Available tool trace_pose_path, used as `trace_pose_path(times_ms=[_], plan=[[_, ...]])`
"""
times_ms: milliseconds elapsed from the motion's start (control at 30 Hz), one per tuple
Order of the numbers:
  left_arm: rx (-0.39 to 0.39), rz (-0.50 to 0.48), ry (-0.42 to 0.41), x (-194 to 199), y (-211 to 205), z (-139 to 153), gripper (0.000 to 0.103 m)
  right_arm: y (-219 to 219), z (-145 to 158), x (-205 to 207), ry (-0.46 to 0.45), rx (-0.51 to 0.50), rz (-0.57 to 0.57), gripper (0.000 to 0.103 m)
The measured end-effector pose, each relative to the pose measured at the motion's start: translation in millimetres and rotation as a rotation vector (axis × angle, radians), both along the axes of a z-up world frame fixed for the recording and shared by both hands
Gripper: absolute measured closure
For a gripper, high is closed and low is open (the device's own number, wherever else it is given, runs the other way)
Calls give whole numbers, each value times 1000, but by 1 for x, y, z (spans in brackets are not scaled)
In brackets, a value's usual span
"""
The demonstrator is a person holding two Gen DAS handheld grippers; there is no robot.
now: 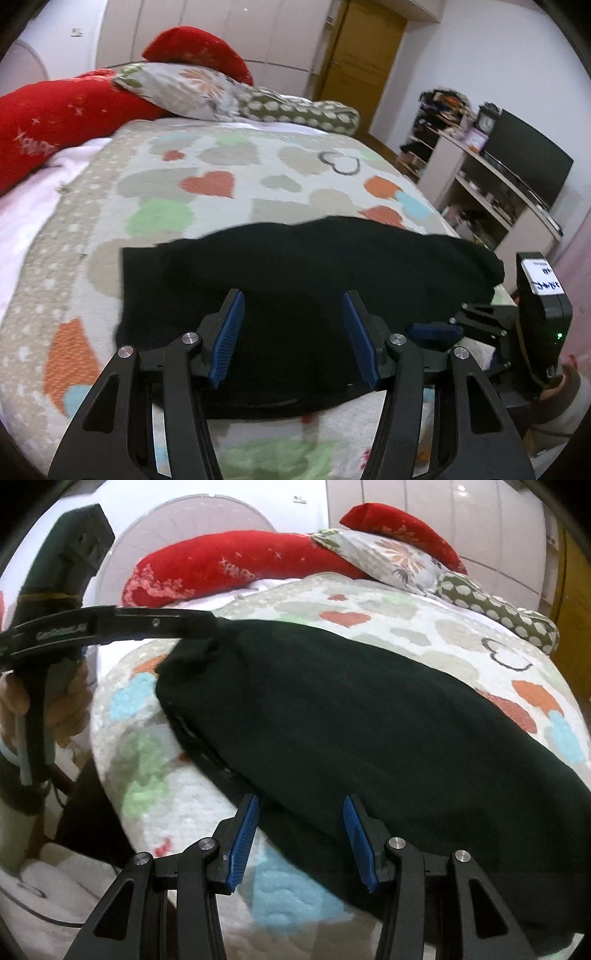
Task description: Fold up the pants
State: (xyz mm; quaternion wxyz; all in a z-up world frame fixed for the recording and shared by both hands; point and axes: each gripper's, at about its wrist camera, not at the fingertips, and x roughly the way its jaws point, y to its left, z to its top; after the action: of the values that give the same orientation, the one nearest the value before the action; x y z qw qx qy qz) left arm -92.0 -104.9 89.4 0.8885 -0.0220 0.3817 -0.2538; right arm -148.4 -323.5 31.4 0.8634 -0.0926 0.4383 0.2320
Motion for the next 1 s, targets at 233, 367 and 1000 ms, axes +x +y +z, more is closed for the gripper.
trace_pose_path(times_ms=[233,367,1000], plan=[[26,-11,55,4,-11,-16,48,-1,-9,9,-40,12,-13,80],[28,-2,43,2,-6,-10,48,-2,5,6,-23,73,-17,92],[70,-140,28,3,-64,-8,48,-162,78,-34,-124,194,-491,66]])
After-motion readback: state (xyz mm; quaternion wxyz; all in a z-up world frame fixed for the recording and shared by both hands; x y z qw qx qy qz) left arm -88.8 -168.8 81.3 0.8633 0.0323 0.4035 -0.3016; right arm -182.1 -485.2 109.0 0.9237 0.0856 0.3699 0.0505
